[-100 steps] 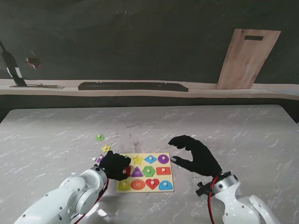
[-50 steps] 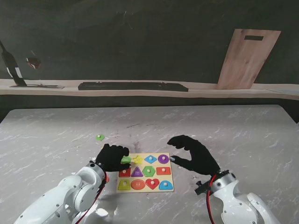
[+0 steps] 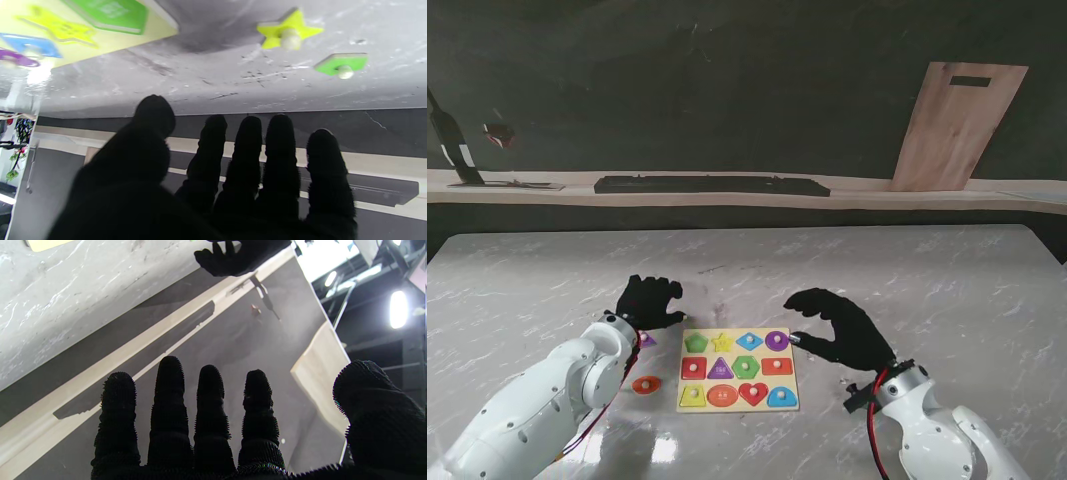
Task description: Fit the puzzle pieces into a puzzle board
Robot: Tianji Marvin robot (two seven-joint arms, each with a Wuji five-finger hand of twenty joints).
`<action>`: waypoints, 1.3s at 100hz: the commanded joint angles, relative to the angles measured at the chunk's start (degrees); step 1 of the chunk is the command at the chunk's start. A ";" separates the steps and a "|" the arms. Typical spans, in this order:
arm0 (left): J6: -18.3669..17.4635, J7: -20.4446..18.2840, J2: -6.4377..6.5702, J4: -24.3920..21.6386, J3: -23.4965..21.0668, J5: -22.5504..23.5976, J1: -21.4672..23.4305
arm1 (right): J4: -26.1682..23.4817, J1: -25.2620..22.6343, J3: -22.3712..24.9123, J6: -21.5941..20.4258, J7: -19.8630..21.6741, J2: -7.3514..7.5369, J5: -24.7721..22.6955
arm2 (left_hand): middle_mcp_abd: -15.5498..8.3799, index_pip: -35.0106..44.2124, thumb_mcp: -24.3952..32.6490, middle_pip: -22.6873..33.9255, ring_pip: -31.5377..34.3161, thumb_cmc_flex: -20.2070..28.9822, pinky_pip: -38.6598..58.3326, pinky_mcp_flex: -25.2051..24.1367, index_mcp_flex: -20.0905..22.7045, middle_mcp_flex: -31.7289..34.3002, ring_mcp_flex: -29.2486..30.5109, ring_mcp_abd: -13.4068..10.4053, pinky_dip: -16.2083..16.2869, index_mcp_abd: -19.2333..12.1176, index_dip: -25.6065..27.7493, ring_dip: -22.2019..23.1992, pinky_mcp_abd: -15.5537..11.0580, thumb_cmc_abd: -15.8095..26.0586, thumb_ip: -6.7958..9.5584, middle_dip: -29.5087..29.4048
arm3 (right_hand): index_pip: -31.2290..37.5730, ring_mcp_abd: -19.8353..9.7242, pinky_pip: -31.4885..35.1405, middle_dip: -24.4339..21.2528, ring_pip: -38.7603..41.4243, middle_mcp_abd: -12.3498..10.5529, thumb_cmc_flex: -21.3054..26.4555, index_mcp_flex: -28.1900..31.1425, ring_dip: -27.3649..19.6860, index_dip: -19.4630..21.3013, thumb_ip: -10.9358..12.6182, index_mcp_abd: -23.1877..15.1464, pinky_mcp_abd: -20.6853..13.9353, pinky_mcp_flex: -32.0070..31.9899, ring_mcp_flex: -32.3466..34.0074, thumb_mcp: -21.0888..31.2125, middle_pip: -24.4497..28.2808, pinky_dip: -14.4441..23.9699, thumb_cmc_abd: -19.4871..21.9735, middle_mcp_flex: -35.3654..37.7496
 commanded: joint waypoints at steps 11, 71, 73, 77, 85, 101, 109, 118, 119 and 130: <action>1.13 0.13 -0.12 5.08 2.45 -0.50 -5.50 | 0.58 0.33 -0.07 -0.70 -0.26 -0.10 -0.51 | -0.59 -0.57 2.59 -1.00 -1.58 2.22 -0.90 -1.33 0.38 -2.95 -1.87 -0.50 -1.41 -1.09 -0.66 -0.56 -2.16 0.89 2.06 -0.87 | 0.52 -1.73 0.64 0.74 0.80 -1.55 -0.54 -0.04 0.64 0.74 1.17 -1.46 -0.91 -0.82 -0.48 -1.16 0.79 0.76 1.63 0.75; 2.88 1.15 -0.72 20.11 12.40 -3.65 -17.05 | 3.44 3.01 -1.06 2.39 -0.86 -0.47 0.74 | -1.94 -0.65 6.26 -4.05 -4.51 9.47 -2.80 -1.99 -0.57 -4.96 -2.87 -2.01 -3.01 -2.62 -3.63 -2.32 -3.01 0.52 -0.73 -4.17 | 1.57 -1.85 0.82 1.03 1.98 -1.68 0.88 0.57 1.00 0.65 1.43 -1.51 -0.89 -0.38 0.08 -2.07 1.54 0.91 2.60 1.49; 3.01 0.94 -0.66 20.18 12.58 -3.59 -17.13 | 3.45 3.01 -1.04 2.43 -0.90 -0.48 0.75 | -2.08 -0.99 6.51 -4.26 -4.92 9.89 -3.14 -2.01 -0.58 -5.00 -2.92 -2.22 -3.22 -2.66 -3.89 -2.59 -2.96 0.90 -0.83 -4.42 | 1.58 -1.86 0.82 1.03 1.98 -1.67 0.92 0.55 1.00 0.64 1.44 -1.50 -0.90 -0.38 0.07 -2.08 1.55 0.91 2.63 1.51; 3.26 0.63 -0.57 20.37 12.96 -3.46 -17.29 | 3.45 3.00 -1.01 2.49 -0.98 -0.51 0.76 | -2.11 -1.15 7.10 -4.43 -5.17 10.83 -3.35 -2.18 -0.71 -5.24 -3.16 -2.22 -3.34 -2.70 -3.98 -2.72 -2.95 1.28 -0.73 -4.58 | 1.59 -1.88 0.82 1.04 2.01 -1.67 0.91 0.54 1.00 0.62 1.45 -1.44 -0.93 -0.40 0.08 -2.14 1.57 0.91 2.66 1.50; 3.86 0.20 -0.29 20.74 13.87 -2.86 -17.62 | 3.38 2.94 -0.89 2.49 -1.16 -0.54 0.73 | -2.30 -1.68 7.69 -4.81 -5.56 11.09 -3.65 -2.36 -1.15 -5.94 -3.57 -2.48 -3.53 -2.81 -4.25 -2.92 -3.05 2.20 -0.67 -4.85 | 1.66 -1.96 0.87 1.07 2.07 -1.63 1.00 0.60 1.00 0.58 1.47 -1.49 -0.86 -0.35 0.09 -2.23 1.63 0.92 2.69 1.57; 5.00 0.27 -0.33 21.75 14.94 -2.97 -17.95 | 3.26 2.84 -0.65 2.38 -1.45 -0.60 0.68 | -2.45 -2.47 8.45 -4.90 -5.76 10.56 -4.00 -2.57 -1.29 -6.19 -3.62 -2.65 -3.80 -2.64 -4.52 -3.06 -3.09 2.34 -0.19 -5.18 | 1.76 -1.83 0.91 1.07 2.21 -1.63 1.17 0.66 1.00 0.50 1.52 -1.34 -0.90 -0.35 0.17 -2.37 1.65 0.91 2.83 1.56; 5.36 0.09 -0.43 22.12 15.36 -3.43 -18.07 | 3.20 2.82 -0.62 2.59 -1.58 -0.65 0.75 | -2.39 -2.58 8.50 -4.85 -5.81 9.96 -4.11 -2.71 -1.32 -6.30 -3.75 -2.65 -3.89 -2.62 -4.46 -3.08 -3.14 2.11 -0.08 -5.23 | 1.84 -1.83 0.95 1.10 2.26 -1.59 1.28 0.78 1.01 0.48 1.54 -1.35 -0.87 -0.31 0.20 -2.40 1.75 0.92 2.88 1.78; 5.53 0.52 -0.57 22.91 16.13 -3.72 -18.40 | 3.21 2.85 -0.64 2.82 -1.72 -0.69 0.83 | -2.32 -2.50 8.53 -4.62 -5.75 9.57 -4.08 -2.58 -1.25 -6.01 -3.60 -2.90 -3.95 -2.74 -4.29 -3.07 -3.15 1.93 -0.06 -5.21 | 1.89 -1.84 0.99 1.13 2.34 -1.63 1.36 0.90 1.02 0.46 1.55 -1.31 -0.89 -0.30 0.29 -2.46 1.82 0.92 2.94 1.88; 5.54 0.56 -0.59 22.99 16.21 -3.76 -18.44 | 3.21 2.86 -0.64 2.85 -1.74 -0.70 0.82 | -2.36 -2.48 8.48 -4.59 -5.73 9.46 -4.08 -2.58 -1.25 -6.00 -3.57 -2.94 -3.95 -2.77 -4.27 -3.07 -3.15 1.91 -0.09 -5.20 | 1.91 -1.85 1.01 1.13 2.35 -1.63 1.36 0.93 1.02 0.46 1.56 -1.26 -0.87 -0.27 0.30 -2.48 1.82 0.92 2.97 1.89; 5.77 0.74 -0.88 23.96 17.23 -4.54 -18.94 | 3.39 2.99 -0.68 3.20 -1.93 -0.74 0.76 | -2.21 -2.10 8.17 -4.25 -5.72 9.40 -4.07 -2.63 -1.09 -5.63 -3.53 -2.91 -3.99 -2.79 -3.98 -3.09 -3.17 1.54 -0.38 -5.09 | 1.96 -1.92 1.07 1.15 2.43 -1.64 1.46 0.86 1.01 0.41 1.58 -1.42 -0.82 -0.22 0.38 -2.59 1.87 0.91 3.03 2.09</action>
